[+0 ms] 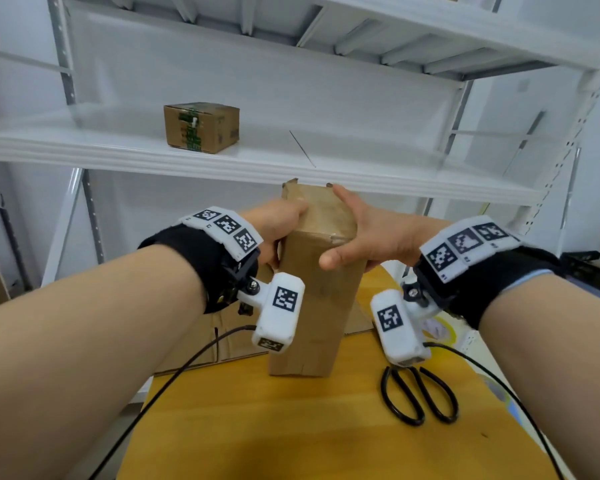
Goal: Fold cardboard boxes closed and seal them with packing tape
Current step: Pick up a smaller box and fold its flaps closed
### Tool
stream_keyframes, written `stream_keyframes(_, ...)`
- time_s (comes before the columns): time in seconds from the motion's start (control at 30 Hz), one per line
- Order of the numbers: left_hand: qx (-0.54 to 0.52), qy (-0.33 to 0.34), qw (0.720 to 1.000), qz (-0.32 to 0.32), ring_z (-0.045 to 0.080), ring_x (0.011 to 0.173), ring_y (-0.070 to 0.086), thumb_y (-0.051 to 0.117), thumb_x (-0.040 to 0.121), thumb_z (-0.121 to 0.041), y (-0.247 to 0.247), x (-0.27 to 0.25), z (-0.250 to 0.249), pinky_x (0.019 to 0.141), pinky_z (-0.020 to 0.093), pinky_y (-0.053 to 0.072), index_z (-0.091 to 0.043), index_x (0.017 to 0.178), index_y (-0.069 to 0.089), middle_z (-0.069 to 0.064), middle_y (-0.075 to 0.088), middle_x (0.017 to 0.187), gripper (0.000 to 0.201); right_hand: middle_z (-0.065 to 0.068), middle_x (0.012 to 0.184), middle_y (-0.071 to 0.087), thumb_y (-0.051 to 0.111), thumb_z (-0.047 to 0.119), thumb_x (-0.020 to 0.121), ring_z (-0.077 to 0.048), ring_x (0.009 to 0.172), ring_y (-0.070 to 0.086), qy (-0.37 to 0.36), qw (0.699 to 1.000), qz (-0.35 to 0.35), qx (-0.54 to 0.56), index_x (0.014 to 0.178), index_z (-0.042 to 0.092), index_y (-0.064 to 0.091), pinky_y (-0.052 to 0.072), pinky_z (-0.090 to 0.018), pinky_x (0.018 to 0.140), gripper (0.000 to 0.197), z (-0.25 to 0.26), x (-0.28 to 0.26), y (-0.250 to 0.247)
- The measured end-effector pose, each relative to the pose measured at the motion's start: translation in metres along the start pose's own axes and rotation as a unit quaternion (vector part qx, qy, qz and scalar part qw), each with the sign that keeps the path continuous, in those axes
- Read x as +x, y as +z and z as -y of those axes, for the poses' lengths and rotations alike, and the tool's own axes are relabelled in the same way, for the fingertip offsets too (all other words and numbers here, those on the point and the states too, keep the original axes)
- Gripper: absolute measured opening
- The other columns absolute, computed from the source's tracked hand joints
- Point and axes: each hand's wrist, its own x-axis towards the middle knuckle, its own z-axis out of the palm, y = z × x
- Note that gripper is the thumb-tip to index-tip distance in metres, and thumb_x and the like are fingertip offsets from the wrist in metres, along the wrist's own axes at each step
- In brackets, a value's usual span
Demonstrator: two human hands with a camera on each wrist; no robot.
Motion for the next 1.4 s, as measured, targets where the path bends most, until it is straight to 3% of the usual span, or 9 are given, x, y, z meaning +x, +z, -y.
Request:
stream_keyframes(0.1, 0.113, 0.168, 0.979, -0.018, 0.020, 0.141, 0.037, 0.041, 0.091, -0.062, -0.010, 0.003, 0.002, 0.114, 0.046, 0.034, -0.033, 0.153, 0.022, -0.003, 0.029, 0.158, 0.072, 0.000, 0.141, 0.048, 0.091, 0.036, 0.069, -0.023, 0.113, 0.064, -0.027, 0.999, -0.014, 0.009, 0.155, 0.053, 0.002, 0.062, -0.042, 0.083, 0.125, -0.011, 0.004, 0.004)
stream_keyframes(0.23, 0.295, 0.242, 0.915, 0.132, -0.009, 0.119, 0.048, 0.072, 0.082, -0.051, -0.018, -0.013, -0.006, 0.106, 0.016, 0.035, -0.041, 0.132, 0.056, -0.035, 0.051, 0.126, 0.053, 0.001, 0.128, 0.060, 0.087, 0.029, 0.076, -0.023, 0.111, 0.067, -0.044, 0.999, 0.005, 0.015, 0.138, 0.060, 0.025, 0.061, -0.048, 0.085, 0.093, -0.015, 0.000, 0.002)
stream_keyframes(0.33, 0.335, 0.248, 0.901, 0.121, -0.008, 0.128, 0.036, 0.079, 0.075, -0.048, -0.019, -0.013, -0.007, 0.102, 0.010, 0.021, -0.035, 0.136, 0.056, -0.028, 0.043, 0.142, 0.067, 0.002, 0.132, 0.057, 0.079, 0.031, 0.085, -0.019, 0.113, 0.066, -0.036, 0.999, 0.006, 0.010, 0.153, 0.052, 0.012, 0.061, -0.043, 0.088, 0.098, -0.014, -0.002, -0.001)
stream_keyframes(0.5, 0.349, 0.238, 0.896, 0.138, -0.003, 0.133, 0.037, 0.081, 0.076, -0.036, -0.023, -0.011, -0.009, 0.108, 0.016, 0.023, -0.034, 0.141, 0.051, -0.022, 0.042, 0.148, 0.072, 0.004, 0.146, 0.048, 0.071, 0.034, 0.092, -0.020, 0.122, 0.060, -0.021, 0.999, 0.014, 0.025, 0.159, 0.042, 0.002, 0.058, -0.043, 0.094, 0.096, -0.013, -0.001, -0.001)
stream_keyframes(0.83, 0.346, 0.241, 0.901, 0.099, 0.001, 0.120, 0.051, 0.084, 0.071, -0.039, -0.016, -0.010, -0.008, 0.094, 0.012, 0.035, -0.031, 0.134, 0.057, -0.018, 0.055, 0.132, 0.070, -0.004, 0.139, 0.057, 0.056, 0.026, 0.101, -0.025, 0.117, 0.064, -0.018, 0.992, 0.060, 0.106, 0.145, 0.057, 0.023, 0.060, -0.036, 0.083, 0.064, -0.014, -0.002, -0.008)
stream_keyframes(1.07, 0.279, 0.271, 0.921, 0.002, 0.001, 0.108, 0.059, 0.084, 0.066, -0.042, 0.000, -0.009, 0.006, 0.092, 0.018, 0.042, -0.032, 0.112, 0.070, -0.018, 0.064, 0.118, 0.049, -0.007, 0.139, 0.059, 0.041, 0.048, 0.104, -0.030, 0.115, 0.066, 0.007, 0.983, 0.023, 0.183, 0.152, 0.032, 0.039, 0.061, -0.045, 0.085, 0.050, -0.019, -0.003, -0.010)
stream_keyframes(1.13, 0.258, 0.279, 0.925, 0.003, -0.001, 0.105, 0.060, 0.083, 0.066, -0.042, 0.001, -0.009, 0.008, 0.094, 0.021, 0.044, -0.033, 0.108, 0.071, -0.018, 0.068, 0.113, 0.045, -0.001, 0.137, 0.060, 0.046, 0.054, 0.097, -0.024, 0.117, 0.065, -0.012, 0.989, 0.054, 0.140, 0.148, 0.043, 0.037, 0.059, -0.044, 0.089, 0.053, -0.017, -0.004, -0.008)
stream_keyframes(1.27, 0.248, 0.258, 0.932, 0.055, 0.000, 0.109, 0.060, 0.081, 0.065, -0.037, -0.005, -0.010, 0.001, 0.099, 0.023, 0.042, -0.029, 0.110, 0.072, -0.016, 0.069, 0.114, 0.047, 0.009, 0.127, 0.063, 0.061, 0.040, 0.095, -0.016, 0.112, 0.067, -0.037, 0.995, 0.058, 0.068, 0.108, 0.064, 0.040, 0.058, -0.041, 0.092, 0.035, -0.014, -0.013, -0.006)
stream_keyframes(1.4, 0.257, 0.251, 0.931, 0.070, 0.007, 0.112, 0.060, 0.069, 0.077, -0.026, -0.010, -0.010, -0.004, 0.102, 0.024, 0.043, -0.027, 0.112, 0.074, -0.011, 0.070, 0.115, 0.036, -0.004, 0.125, 0.067, 0.054, 0.026, 0.104, -0.028, 0.100, 0.073, -0.021, 0.994, -0.020, 0.107, 0.121, 0.054, 0.056, 0.063, -0.037, 0.078, 0.033, -0.014, -0.010, -0.004)
